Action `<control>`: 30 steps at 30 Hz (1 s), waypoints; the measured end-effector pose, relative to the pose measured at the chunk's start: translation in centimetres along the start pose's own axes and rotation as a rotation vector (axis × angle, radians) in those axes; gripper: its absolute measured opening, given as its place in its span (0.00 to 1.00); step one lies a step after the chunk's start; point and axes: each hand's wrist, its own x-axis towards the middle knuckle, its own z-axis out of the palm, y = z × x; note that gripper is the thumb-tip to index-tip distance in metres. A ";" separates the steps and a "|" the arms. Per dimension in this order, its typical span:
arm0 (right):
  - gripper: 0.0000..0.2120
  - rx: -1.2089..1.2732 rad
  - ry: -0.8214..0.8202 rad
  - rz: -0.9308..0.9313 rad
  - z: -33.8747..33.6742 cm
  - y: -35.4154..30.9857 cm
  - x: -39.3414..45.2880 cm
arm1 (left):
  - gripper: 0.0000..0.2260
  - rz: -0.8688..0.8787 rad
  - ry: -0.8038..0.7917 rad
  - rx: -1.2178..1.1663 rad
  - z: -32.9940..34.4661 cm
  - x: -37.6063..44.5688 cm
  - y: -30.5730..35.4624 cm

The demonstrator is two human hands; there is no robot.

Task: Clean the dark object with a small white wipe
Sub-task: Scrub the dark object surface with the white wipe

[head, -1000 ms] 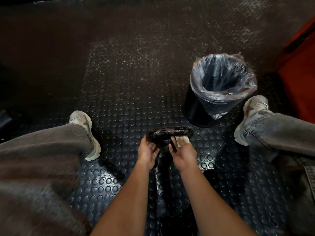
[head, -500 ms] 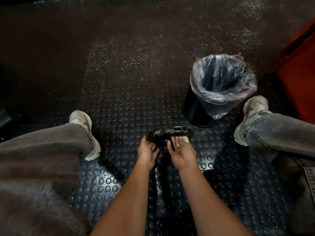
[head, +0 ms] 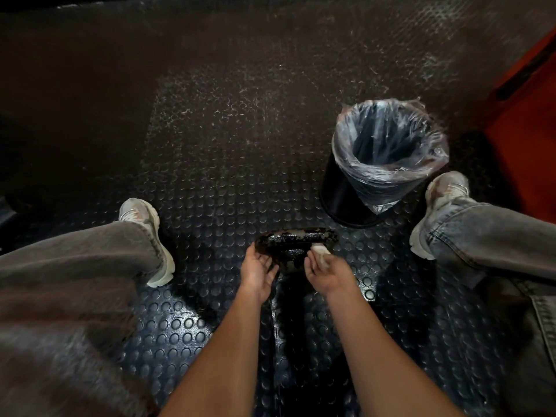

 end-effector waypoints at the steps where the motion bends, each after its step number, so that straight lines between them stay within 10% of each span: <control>1: 0.13 0.010 -0.023 -0.017 0.0 -0.2 -0.1 | 0.22 0.005 -0.002 0.004 0.0 0.1 0.0; 11: 0.06 -0.376 -0.108 -0.328 0.4 2.4 -2.3 | 0.21 0.002 0.003 0.011 -0.1 -0.1 0.0; 20: 0.08 0.020 0.016 -0.019 1.3 0.9 -0.8 | 0.22 0.005 0.002 0.016 -0.2 0.3 -0.1; 30: 0.06 -0.209 -0.064 -0.315 1.3 4.8 -2.9 | 0.20 0.007 0.002 0.003 -0.1 0.0 0.0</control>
